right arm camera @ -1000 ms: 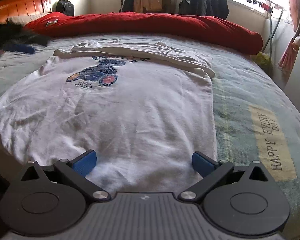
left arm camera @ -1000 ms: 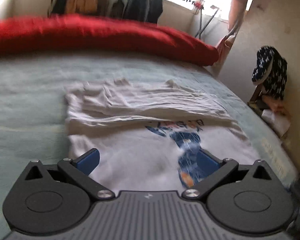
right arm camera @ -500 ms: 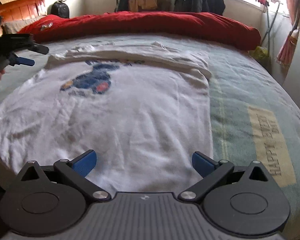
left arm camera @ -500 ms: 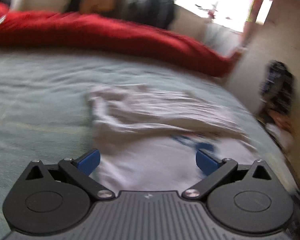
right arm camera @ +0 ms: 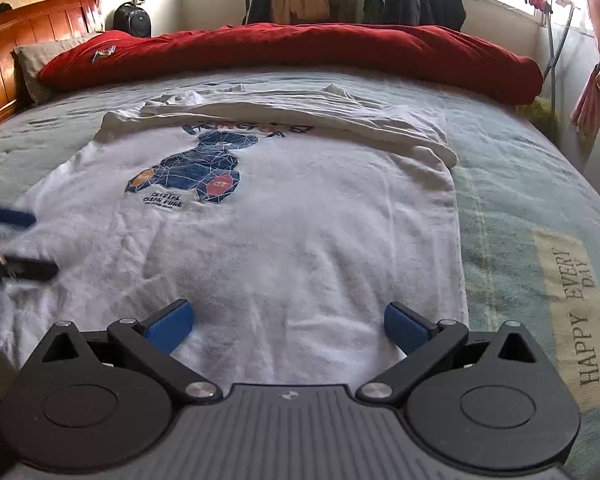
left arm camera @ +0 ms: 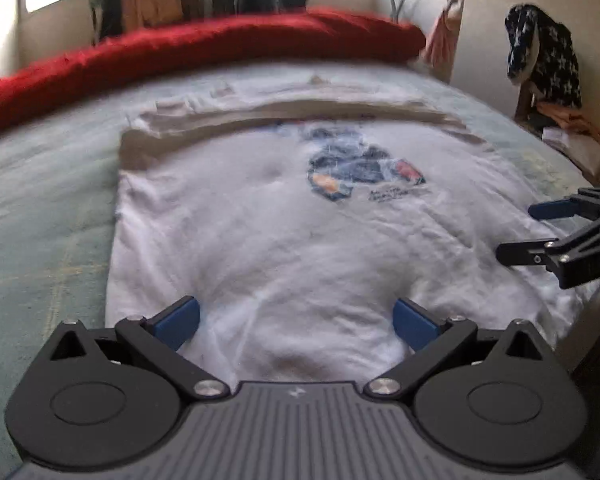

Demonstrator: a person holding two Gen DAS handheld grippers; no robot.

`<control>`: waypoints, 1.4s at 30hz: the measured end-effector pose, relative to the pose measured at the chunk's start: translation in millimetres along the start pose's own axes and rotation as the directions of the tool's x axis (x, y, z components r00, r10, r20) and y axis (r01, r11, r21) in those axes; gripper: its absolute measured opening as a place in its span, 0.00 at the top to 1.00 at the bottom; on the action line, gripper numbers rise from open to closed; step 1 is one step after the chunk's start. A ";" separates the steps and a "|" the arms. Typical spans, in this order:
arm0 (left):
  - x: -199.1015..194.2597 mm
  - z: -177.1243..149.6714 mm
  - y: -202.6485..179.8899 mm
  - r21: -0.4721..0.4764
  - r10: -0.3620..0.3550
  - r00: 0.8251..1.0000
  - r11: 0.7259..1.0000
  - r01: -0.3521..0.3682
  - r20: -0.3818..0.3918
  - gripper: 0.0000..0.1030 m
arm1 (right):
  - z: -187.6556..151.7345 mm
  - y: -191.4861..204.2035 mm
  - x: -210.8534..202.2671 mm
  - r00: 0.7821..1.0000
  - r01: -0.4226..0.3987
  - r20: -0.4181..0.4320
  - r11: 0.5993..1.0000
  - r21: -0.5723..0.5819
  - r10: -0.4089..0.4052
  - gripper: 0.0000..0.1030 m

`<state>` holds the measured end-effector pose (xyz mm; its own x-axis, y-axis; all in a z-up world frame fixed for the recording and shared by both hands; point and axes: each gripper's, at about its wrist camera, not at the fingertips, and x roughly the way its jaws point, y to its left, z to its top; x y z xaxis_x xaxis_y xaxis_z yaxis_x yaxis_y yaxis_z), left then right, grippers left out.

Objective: Fold clothes

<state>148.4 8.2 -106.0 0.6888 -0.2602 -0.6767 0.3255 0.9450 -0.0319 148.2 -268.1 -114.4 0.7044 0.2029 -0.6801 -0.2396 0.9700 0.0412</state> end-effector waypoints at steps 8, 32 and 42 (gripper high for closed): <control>-14.1 -10.9 -4.8 -0.052 0.049 0.998 0.997 -0.050 -0.026 0.01 | -2.8 0.1 2.6 1.000 0.007 -0.002 1.000 0.015 -0.007 0.00; -49.4 -42.1 -19.3 -0.032 -0.021 0.999 0.999 0.020 -0.028 0.01 | -31.3 28.3 -48.2 0.999 0.013 0.037 0.984 -0.176 -0.006 0.00; -77.6 -53.1 -9.3 -0.059 -0.082 0.996 0.995 0.083 0.021 0.01 | -45.4 20.0 -34.7 1.000 -0.006 0.016 0.997 -0.074 0.007 0.00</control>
<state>57.5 30.1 -92.2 0.6730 -0.3410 -0.6564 0.3427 0.9302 -0.1319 88.7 -261.8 -123.2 0.7131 0.2117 -0.6684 -0.2923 0.9563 -0.0090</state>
